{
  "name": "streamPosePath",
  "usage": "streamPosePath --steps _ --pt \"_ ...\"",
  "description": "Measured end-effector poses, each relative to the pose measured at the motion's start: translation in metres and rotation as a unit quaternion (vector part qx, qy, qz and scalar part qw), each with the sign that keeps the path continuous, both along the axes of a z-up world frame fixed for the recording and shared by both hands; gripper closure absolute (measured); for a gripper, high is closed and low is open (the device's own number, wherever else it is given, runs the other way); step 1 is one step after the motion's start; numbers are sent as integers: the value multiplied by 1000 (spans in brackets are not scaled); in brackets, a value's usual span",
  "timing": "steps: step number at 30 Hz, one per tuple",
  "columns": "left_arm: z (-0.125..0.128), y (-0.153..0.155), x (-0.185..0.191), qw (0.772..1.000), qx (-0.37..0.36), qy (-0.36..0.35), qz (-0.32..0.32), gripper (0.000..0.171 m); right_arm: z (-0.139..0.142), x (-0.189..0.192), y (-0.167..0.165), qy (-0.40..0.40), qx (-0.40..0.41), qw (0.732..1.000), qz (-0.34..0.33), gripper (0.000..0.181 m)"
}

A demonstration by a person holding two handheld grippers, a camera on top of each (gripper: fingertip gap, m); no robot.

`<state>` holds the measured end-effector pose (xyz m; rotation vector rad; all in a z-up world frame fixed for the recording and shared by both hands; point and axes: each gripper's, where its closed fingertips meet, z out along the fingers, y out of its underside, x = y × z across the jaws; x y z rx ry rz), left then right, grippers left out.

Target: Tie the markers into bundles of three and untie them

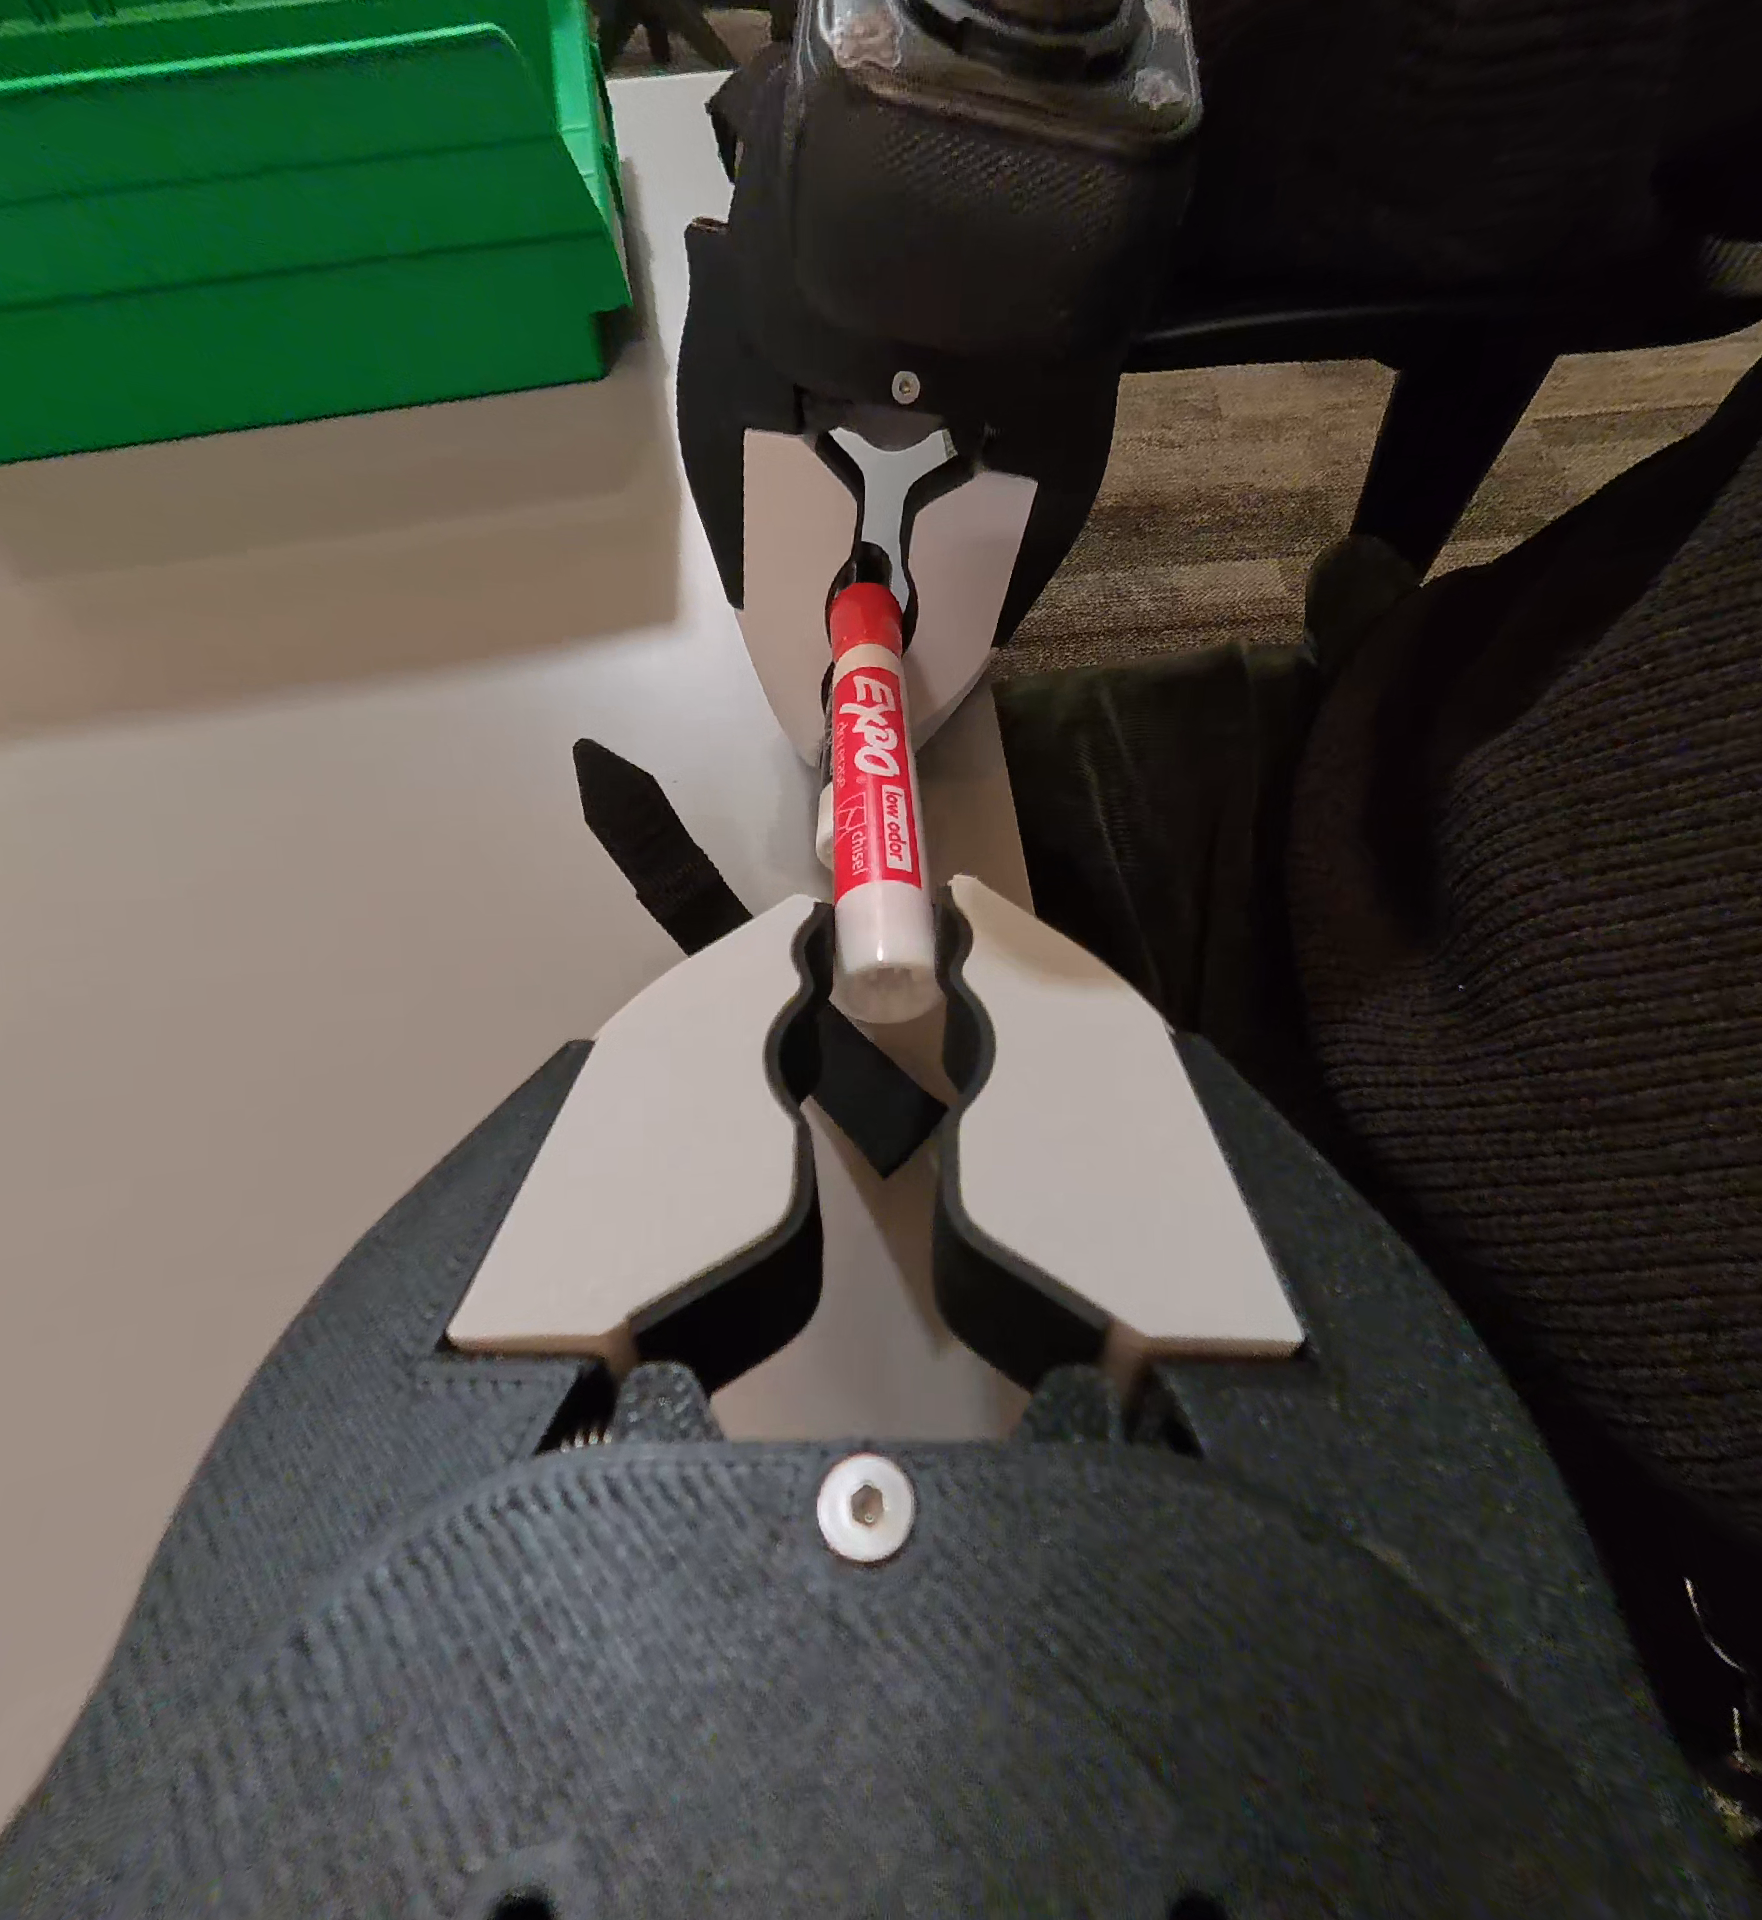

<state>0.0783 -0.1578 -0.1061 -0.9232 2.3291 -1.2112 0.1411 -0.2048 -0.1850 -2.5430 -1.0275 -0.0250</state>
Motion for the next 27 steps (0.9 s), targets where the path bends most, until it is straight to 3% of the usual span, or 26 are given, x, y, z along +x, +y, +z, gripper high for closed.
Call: streamPosePath --steps 27 --pt "-9 -1 5 1000 -21 15 -2 151 -1 2 -1 30 -26 999 7 166"
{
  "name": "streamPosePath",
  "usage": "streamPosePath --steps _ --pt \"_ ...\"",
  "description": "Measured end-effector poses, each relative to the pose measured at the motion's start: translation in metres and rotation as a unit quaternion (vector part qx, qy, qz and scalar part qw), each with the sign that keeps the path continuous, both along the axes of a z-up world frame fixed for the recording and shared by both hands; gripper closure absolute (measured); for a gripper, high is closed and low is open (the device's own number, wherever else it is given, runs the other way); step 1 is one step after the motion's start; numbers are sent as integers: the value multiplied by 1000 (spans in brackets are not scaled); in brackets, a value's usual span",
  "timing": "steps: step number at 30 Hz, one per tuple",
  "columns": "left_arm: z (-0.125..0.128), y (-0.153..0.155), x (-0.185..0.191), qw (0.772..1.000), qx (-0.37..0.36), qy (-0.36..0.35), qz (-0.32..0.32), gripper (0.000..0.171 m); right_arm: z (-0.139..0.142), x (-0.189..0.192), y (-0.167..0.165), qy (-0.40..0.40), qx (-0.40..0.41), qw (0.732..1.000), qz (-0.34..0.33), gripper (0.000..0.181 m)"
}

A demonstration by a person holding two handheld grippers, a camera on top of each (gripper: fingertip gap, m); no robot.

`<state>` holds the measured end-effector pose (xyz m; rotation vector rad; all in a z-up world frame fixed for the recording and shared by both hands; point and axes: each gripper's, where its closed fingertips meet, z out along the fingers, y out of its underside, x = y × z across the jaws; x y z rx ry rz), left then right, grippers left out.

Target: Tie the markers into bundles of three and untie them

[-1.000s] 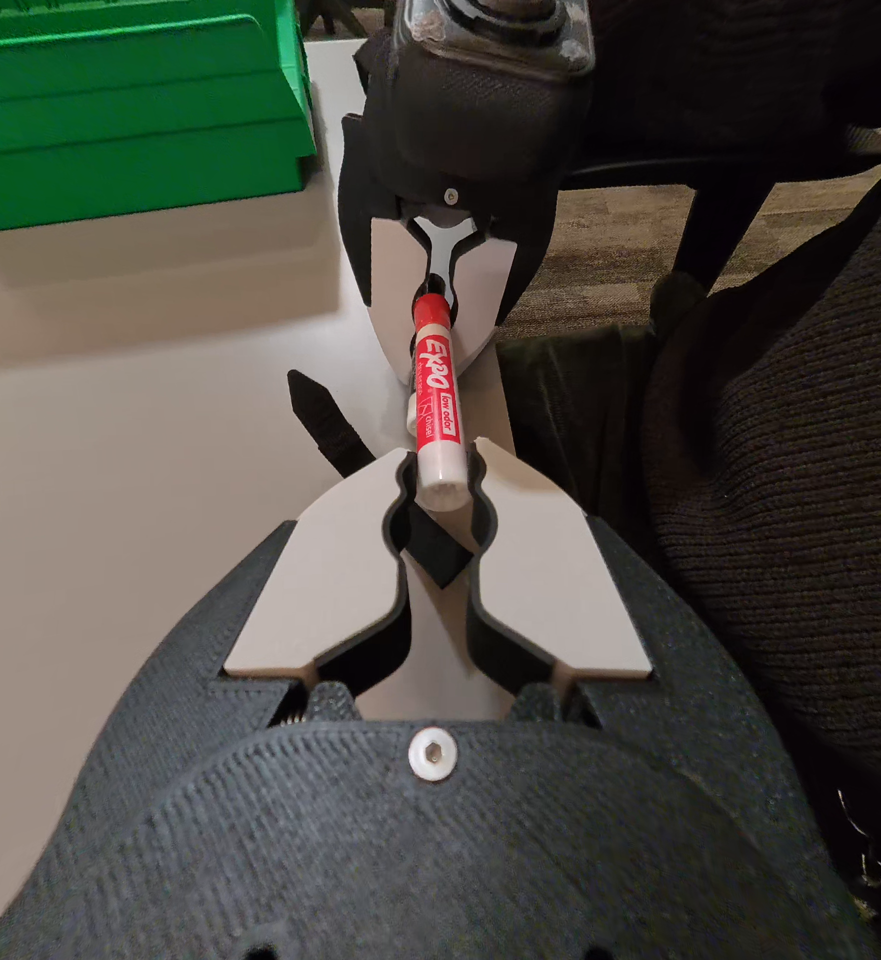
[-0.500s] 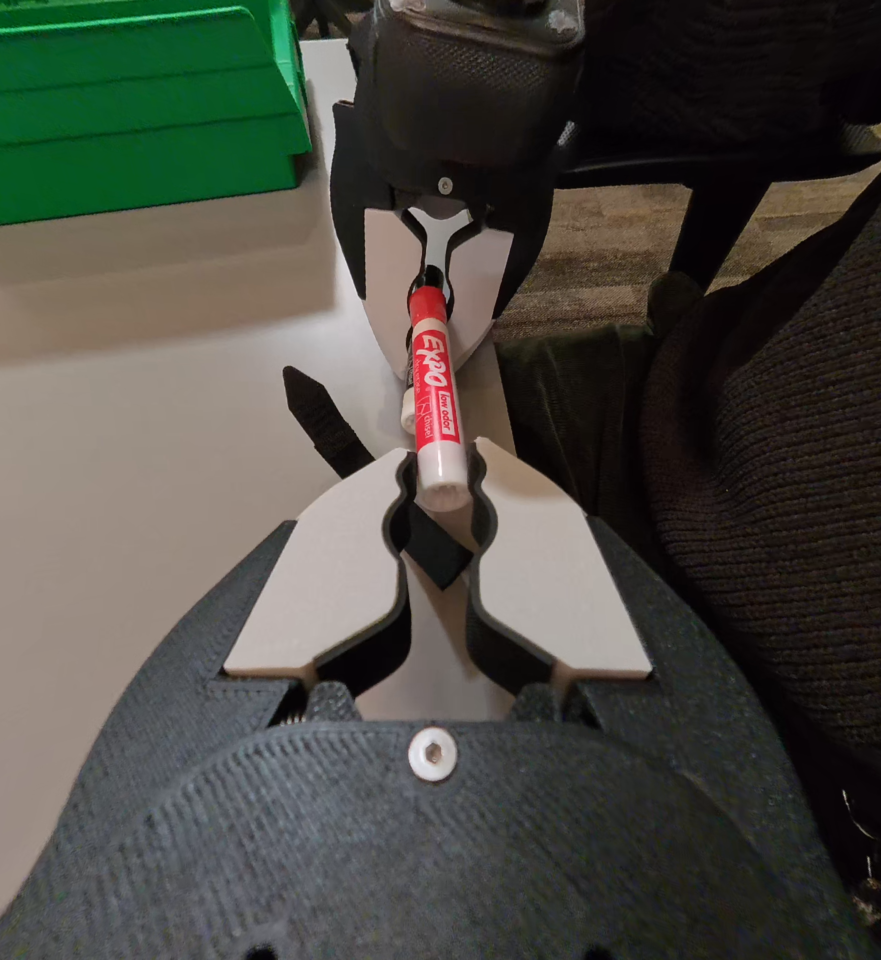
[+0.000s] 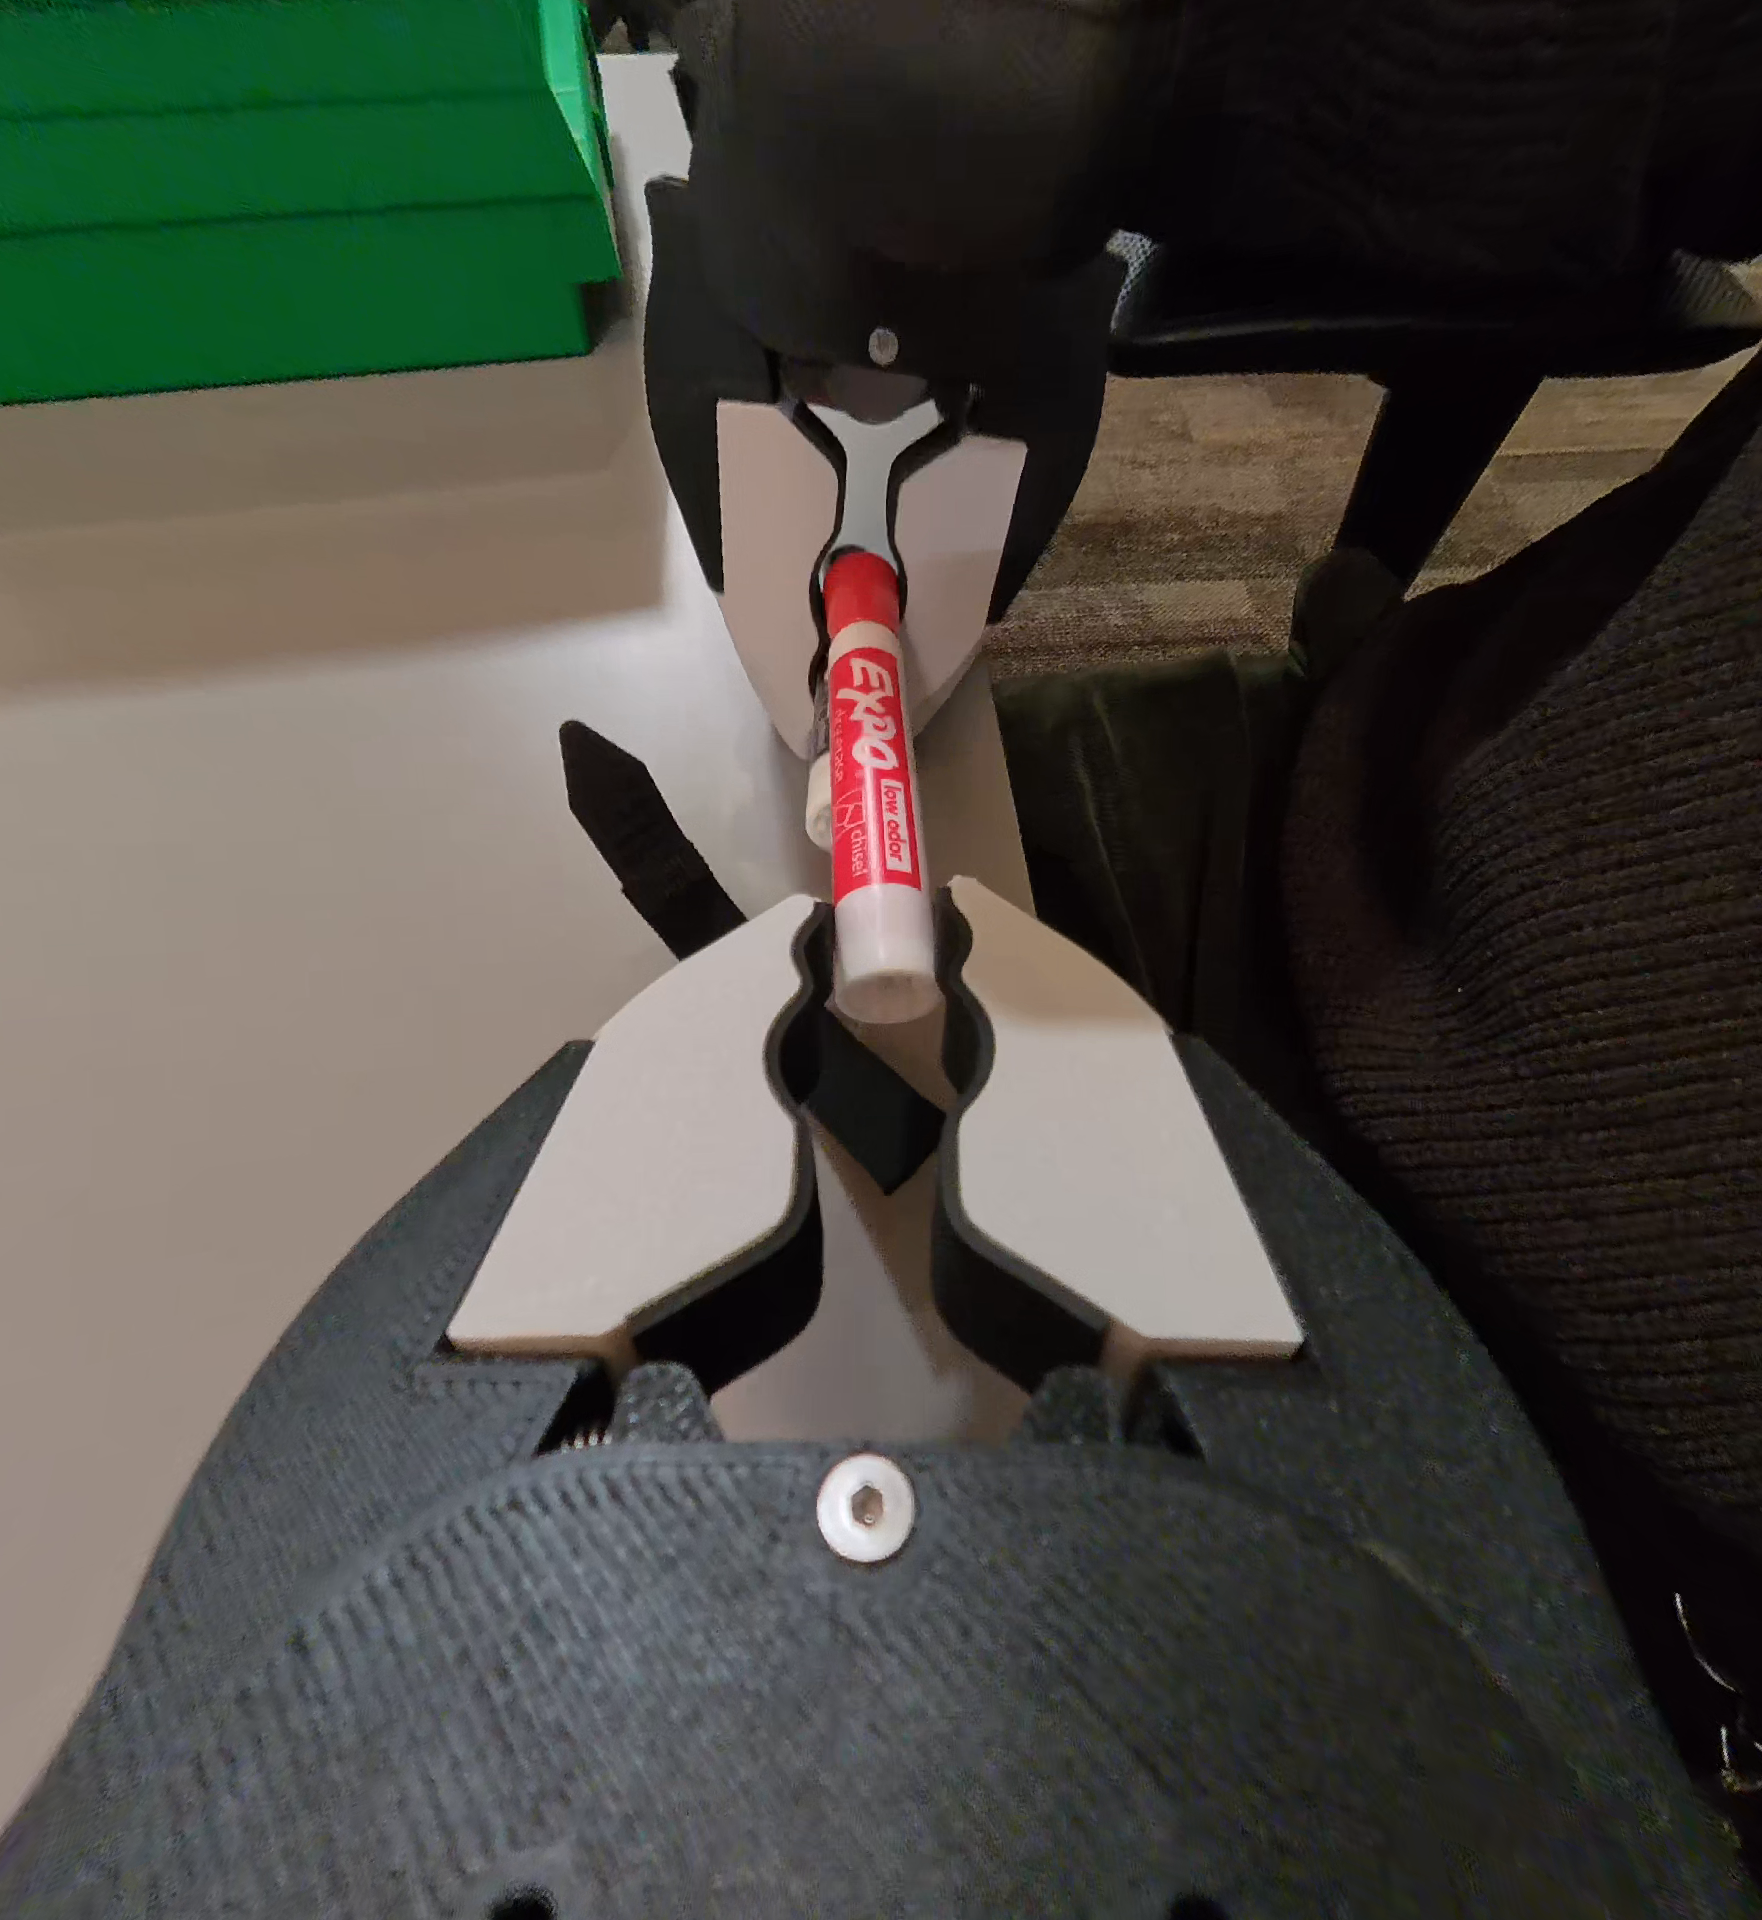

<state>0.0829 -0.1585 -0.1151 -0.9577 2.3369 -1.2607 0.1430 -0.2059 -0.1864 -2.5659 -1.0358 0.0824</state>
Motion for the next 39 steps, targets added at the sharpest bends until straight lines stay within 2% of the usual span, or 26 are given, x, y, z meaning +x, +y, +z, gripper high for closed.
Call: streamPosePath --steps 6,12,19,24,26,29,34,39 --pt "-9 -8 4 999 31 10 0 151 0 -7 3 -16 -3 1000 8 166" --pt "-4 -10 15 999 -1 -2 36 152 0 -5 7 -25 1 1000 3 166" --pt "-15 -24 29 998 6 -16 67 151 0 -4 7 -24 -3 1000 -2 166" --pt "-12 -15 33 995 -16 -28 93 144 2 -5 8 -11 0 1000 -5 167" --pt "-9 -13 30 995 -34 -31 93 140 4 -6 8 -8 5 1000 -6 166" --pt "-11 -6 25 995 -31 -32 92 123 6 -4 8 -9 8 1000 -10 166" --pt "-13 -10 23 996 -35 -28 82 129 5 -3 7 -2 5 1000 -18 166" --pt "-19 -19 22 997 10 -39 70 131 4 2 7 9 -1 999 -42 167"
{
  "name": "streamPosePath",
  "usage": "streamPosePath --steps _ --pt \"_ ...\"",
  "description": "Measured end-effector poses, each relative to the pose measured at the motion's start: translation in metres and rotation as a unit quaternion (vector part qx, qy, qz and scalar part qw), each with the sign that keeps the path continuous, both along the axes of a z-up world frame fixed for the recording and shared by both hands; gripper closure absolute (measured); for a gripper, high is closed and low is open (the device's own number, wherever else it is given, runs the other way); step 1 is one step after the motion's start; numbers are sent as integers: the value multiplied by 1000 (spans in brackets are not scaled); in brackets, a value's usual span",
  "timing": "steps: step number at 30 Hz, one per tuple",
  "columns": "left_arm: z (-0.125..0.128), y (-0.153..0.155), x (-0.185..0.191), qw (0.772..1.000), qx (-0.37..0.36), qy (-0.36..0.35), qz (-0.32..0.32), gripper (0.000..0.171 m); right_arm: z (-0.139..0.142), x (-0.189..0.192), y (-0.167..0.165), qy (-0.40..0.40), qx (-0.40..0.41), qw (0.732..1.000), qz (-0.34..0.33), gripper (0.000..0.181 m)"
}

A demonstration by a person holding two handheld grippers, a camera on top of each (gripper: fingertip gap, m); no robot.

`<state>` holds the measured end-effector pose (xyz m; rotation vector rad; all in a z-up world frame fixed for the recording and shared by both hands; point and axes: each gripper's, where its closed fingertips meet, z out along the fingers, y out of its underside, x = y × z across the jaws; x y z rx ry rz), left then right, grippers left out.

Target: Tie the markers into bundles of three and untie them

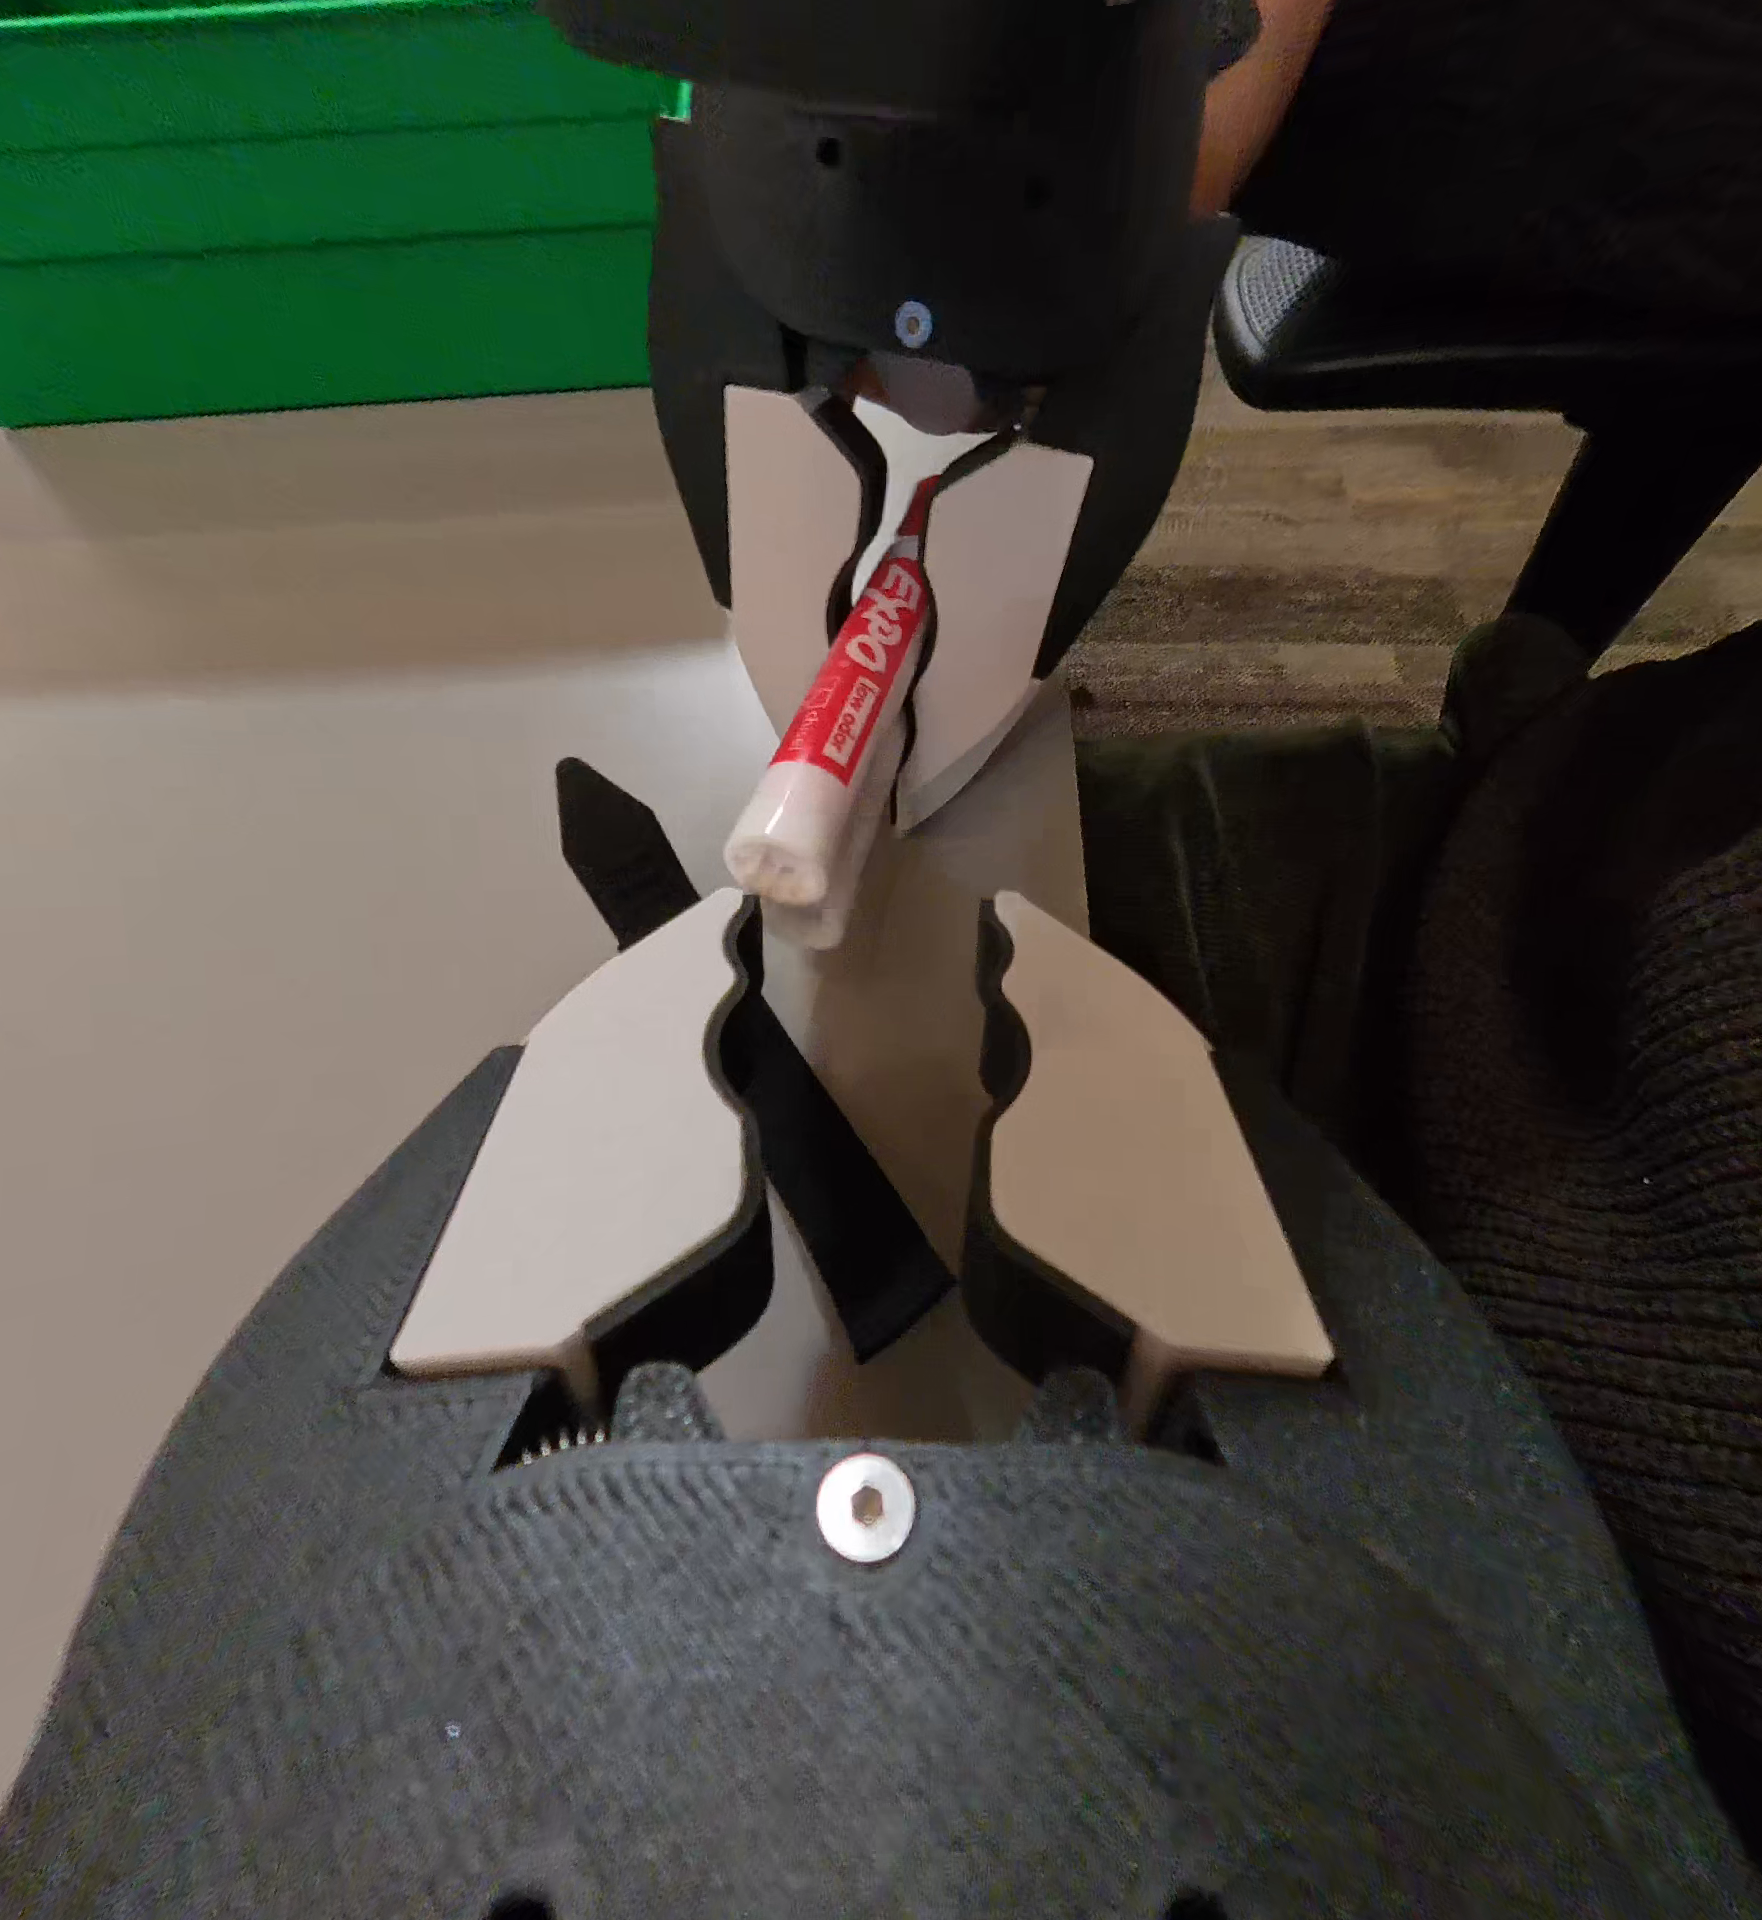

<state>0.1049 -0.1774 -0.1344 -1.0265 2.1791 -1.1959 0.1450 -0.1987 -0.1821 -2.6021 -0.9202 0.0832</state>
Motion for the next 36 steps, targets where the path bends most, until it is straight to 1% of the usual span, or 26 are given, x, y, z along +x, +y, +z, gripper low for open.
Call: streamPosePath --steps 3,6,12,20,23,25,27,28,31,33,34,36 --pt "-2 -6 -2 1000 8 3 -9 130 -2 3 -1 -5 -5 1000 -6 167" --pt "-4 -3 0 1000 23 1 0 130 -1 1 -2 2 -7 1000 -6 167" --pt "-2 2 2 1000 8 3 10 130 -1 -3 -3 -1 -10 1000 0 166" --pt "-8 0 2 1000 23 9 8 129 -1 -5 -7 -4 -22 1000 3 167" --pt "-6 3 3 1000 21 6 17 129 1 -4 -9 -7 -25 1000 0 166" --pt "-1 12 5 999 19 3 35 127 3 0 -10 -7 -22 1000 -9 167" --pt "11 33 8 997 10 -7 73 125 7 6 -12 -5 -17 1000 -24 167" --pt "18 49 11 995 5 -15 100 123 9 10 -13 -3 -16 999 -32 166" --pt "33 113 21 980 6 -40 194 121 11 27 -18 -9 -14 998 -61 166" --pt "35 158 31 966 9 -41 254 118 10 38 -19 -4 -15 997 -79 166" --pt "34 176 38 961 9 -34 274 116 9 43 -19 1 -15 996 -87 167" --pt "24 208 58 956 24 -3 293 114 8 52 -19 6 -15 995 -101 166"
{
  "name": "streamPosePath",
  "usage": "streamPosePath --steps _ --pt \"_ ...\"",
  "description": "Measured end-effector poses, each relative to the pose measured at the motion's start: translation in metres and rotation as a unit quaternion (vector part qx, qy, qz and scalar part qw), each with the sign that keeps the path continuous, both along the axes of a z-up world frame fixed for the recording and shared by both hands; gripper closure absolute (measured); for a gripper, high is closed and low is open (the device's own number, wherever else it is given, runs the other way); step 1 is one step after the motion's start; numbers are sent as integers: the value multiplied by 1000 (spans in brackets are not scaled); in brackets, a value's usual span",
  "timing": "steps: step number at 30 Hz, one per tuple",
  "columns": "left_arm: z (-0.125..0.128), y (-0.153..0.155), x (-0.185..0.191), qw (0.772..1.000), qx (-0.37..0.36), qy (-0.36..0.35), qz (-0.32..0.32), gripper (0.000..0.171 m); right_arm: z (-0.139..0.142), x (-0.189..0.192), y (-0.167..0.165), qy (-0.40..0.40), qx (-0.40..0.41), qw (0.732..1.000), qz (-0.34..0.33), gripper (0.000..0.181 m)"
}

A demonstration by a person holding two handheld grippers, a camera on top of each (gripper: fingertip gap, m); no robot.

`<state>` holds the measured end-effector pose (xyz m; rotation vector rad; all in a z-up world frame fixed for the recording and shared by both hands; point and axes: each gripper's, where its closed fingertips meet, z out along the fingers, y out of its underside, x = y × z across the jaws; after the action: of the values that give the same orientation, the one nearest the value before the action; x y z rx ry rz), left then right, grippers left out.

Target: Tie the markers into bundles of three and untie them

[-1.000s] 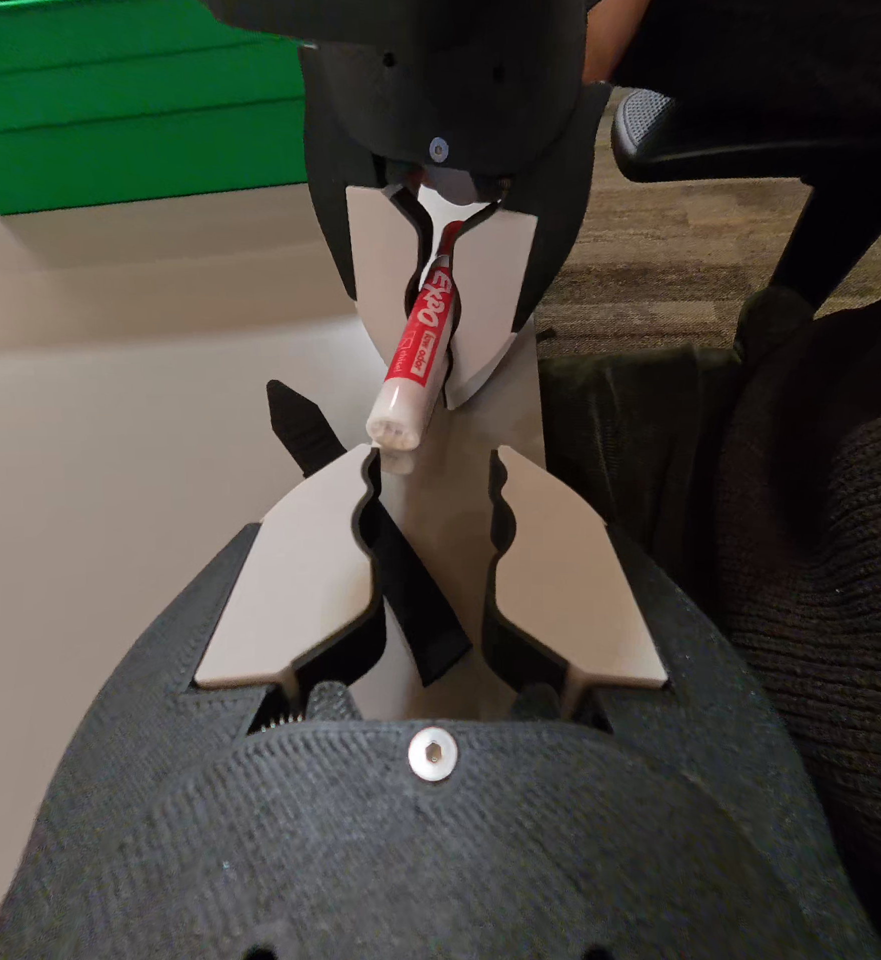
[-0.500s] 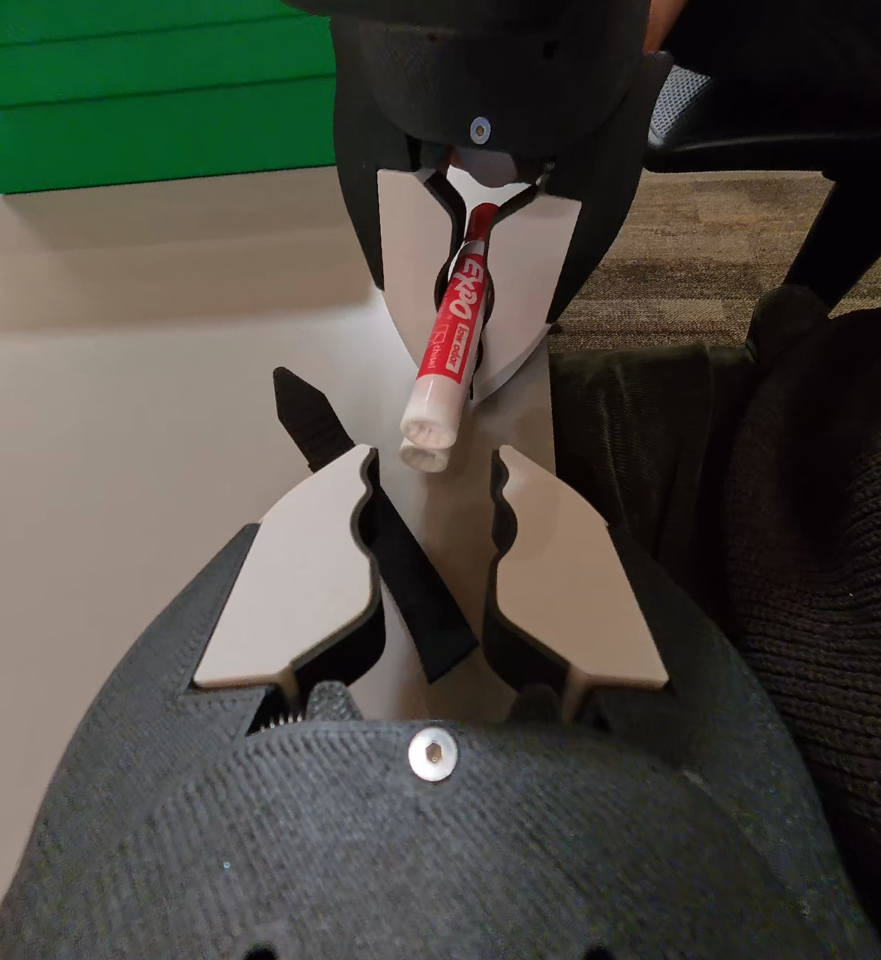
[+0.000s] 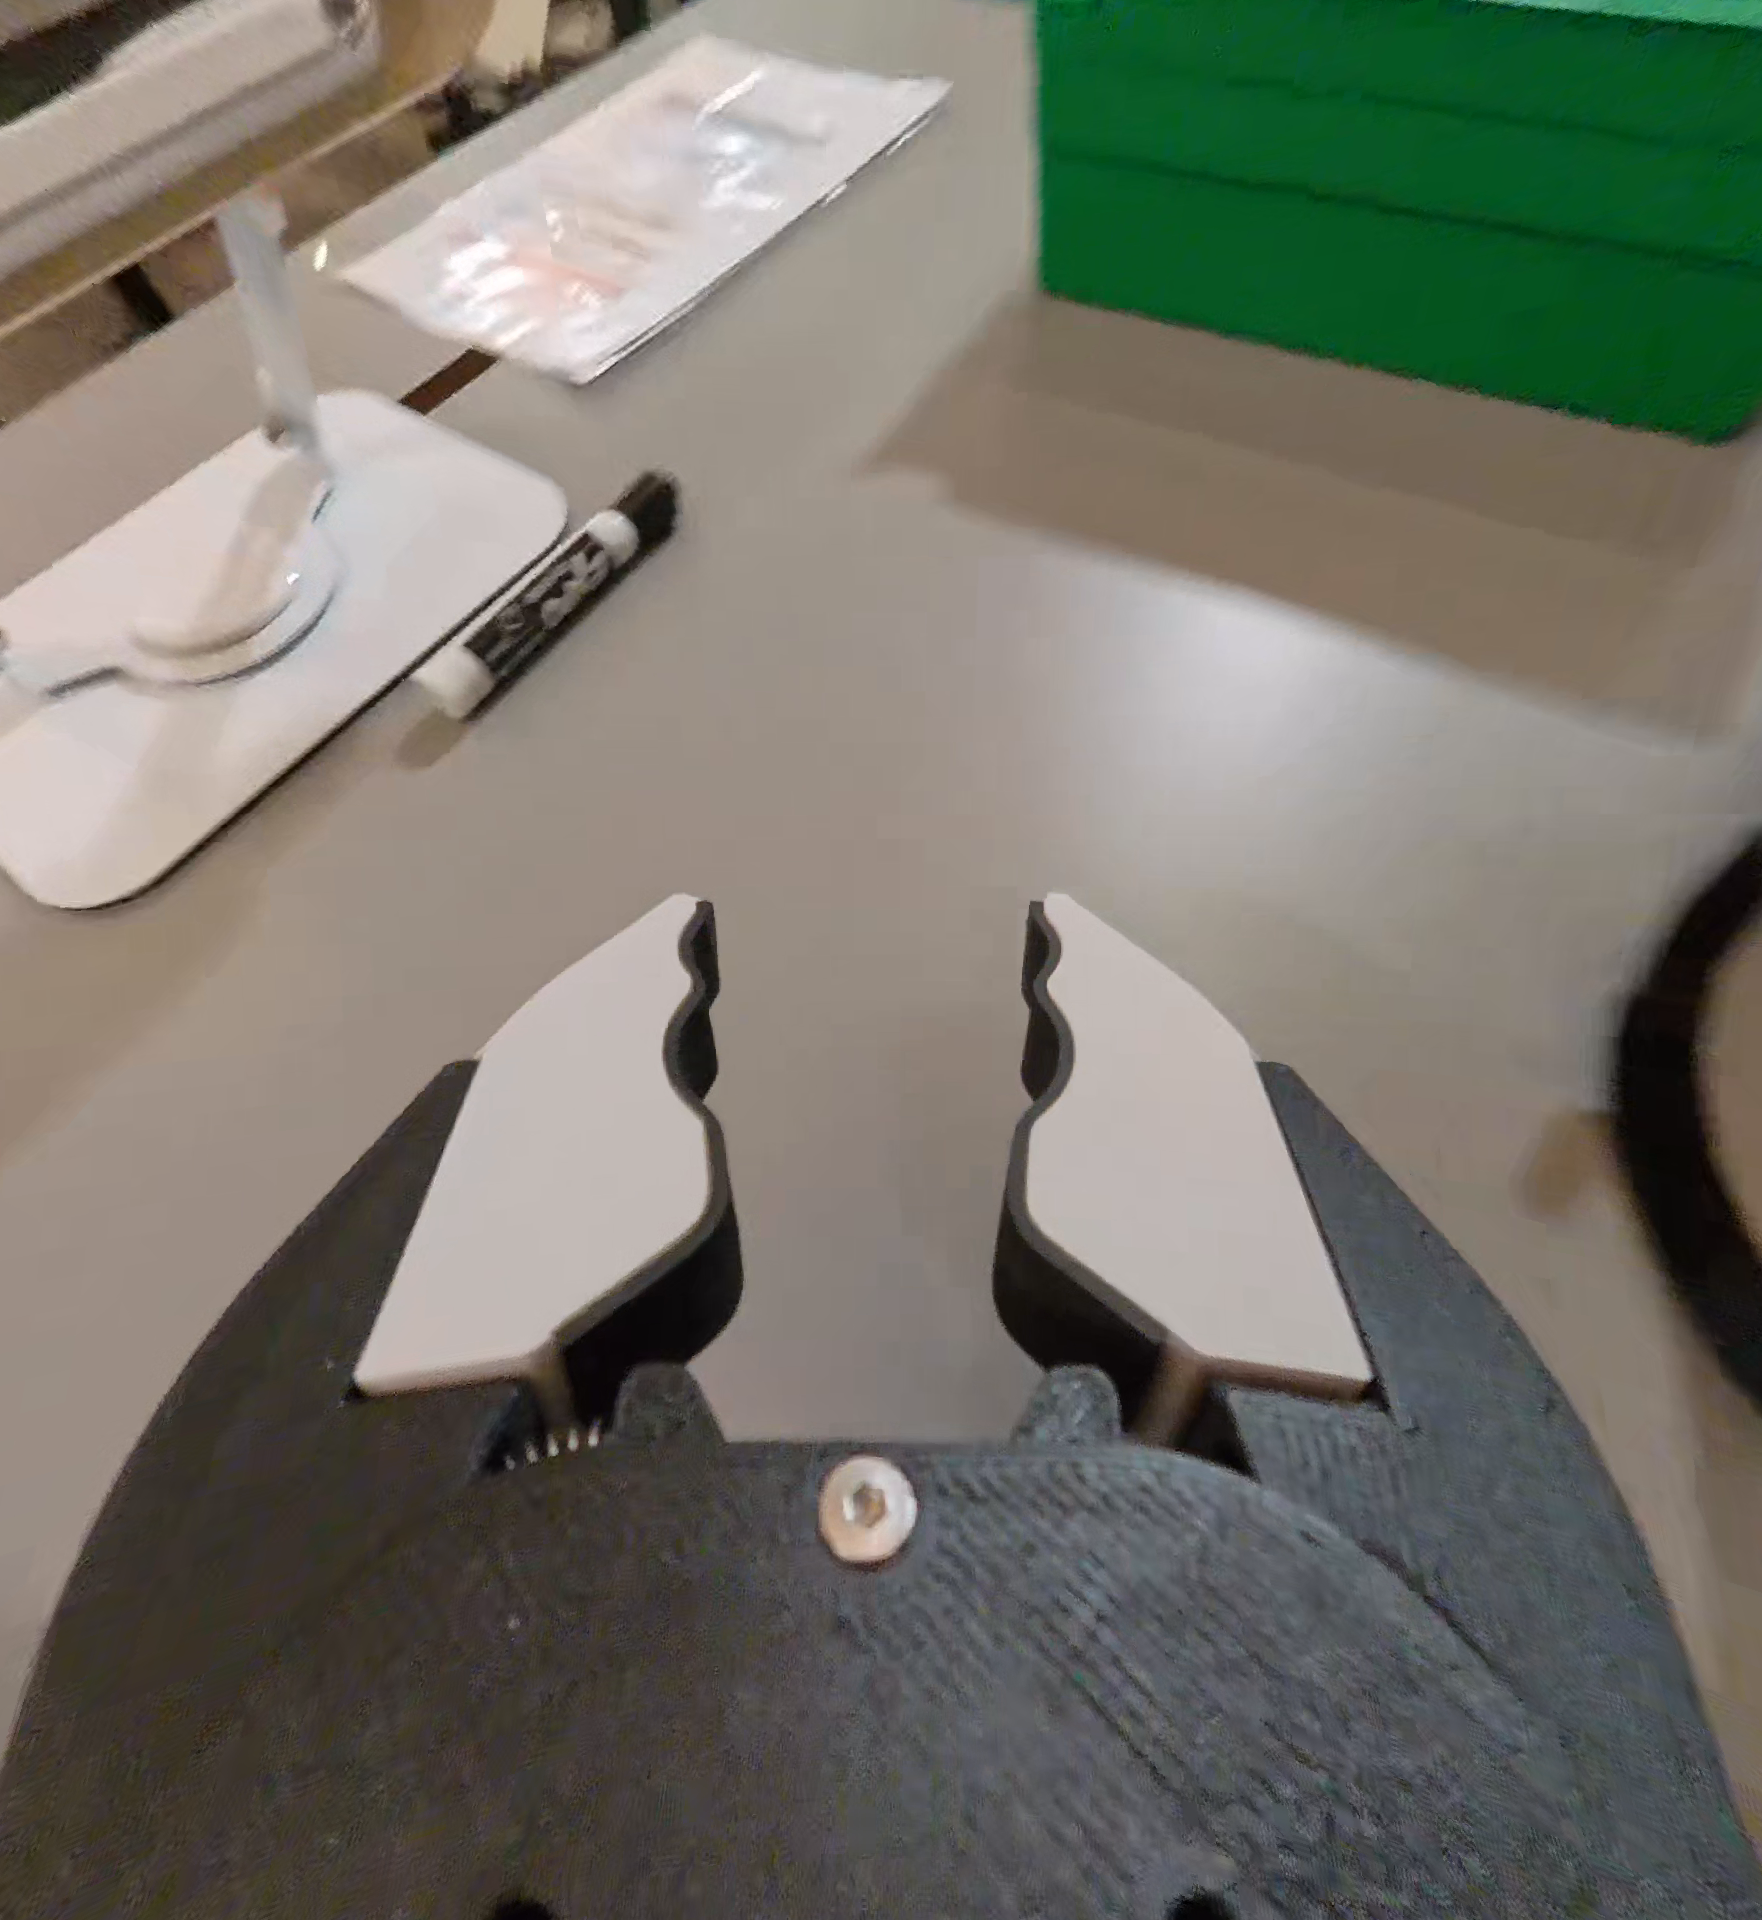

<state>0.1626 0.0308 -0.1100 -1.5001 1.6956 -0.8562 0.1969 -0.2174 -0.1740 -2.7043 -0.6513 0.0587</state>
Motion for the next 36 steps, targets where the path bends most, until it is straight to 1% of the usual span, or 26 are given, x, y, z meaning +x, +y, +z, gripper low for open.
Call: streamPosePath --steps 2,4,6,8,11,14,17,19,20,22,25,27,29,30,33,36 --pt "-8 24 25 999 20 25 9 113 -1 10 2 -4 -1 1000 -13 166" --pt "-11 25 49 999 17 36 -10 114 -1 19 4 -6 1 1000 -26 166" --pt "-6 7 69 999 -19 24 -35 114 0 24 7 1 7 1000 -31 167" --pt "0 -26 78 995 -66 9 -76 114 2 30 11 -3 15 999 -32 167" --pt "-1 -72 69 985 -98 26 -141 113 4 40 17 -25 28 999 -33 167" --pt "-4 -100 46 976 -121 58 -172 110 4 43 22 -50 37 998 -25 167" --pt "-1 -124 18 955 -207 93 -192 106 9 44 30 -98 59 993 -5 167" --pt "3 -136 1 928 -287 126 -202 99 16 42 40 -129 80 988 11 167" --pt "6 -138 -4 918 -317 133 -197 98 20 40 46 -146 92 985 20 167" --pt "9 -131 -7 915 -341 130 -172 97 29 37 59 -186 121 974 39 167" --pt "14 -121 -10 914 -351 139 -151 95 45 35 83 -274 178 942 76 166" --pt "21 -119 -13 908 -360 147 -155 94 59 36 99 -351 220 904 103 167" --pt "27 -116 -14 913 -343 154 -155 94 68 35 112 -422 247 861 135 166" --pt "28 -114 -15 919 -326 161 -155 94 70 33 117 -450 255 843 149 167" --pt "28 -109 -15 938 -252 185 -149 92 69 30 128 -510 261 799 182 167" --pt "23 -104 -11 957 -155 204 -137 93 73 23 136 -543 280 766 201 167"
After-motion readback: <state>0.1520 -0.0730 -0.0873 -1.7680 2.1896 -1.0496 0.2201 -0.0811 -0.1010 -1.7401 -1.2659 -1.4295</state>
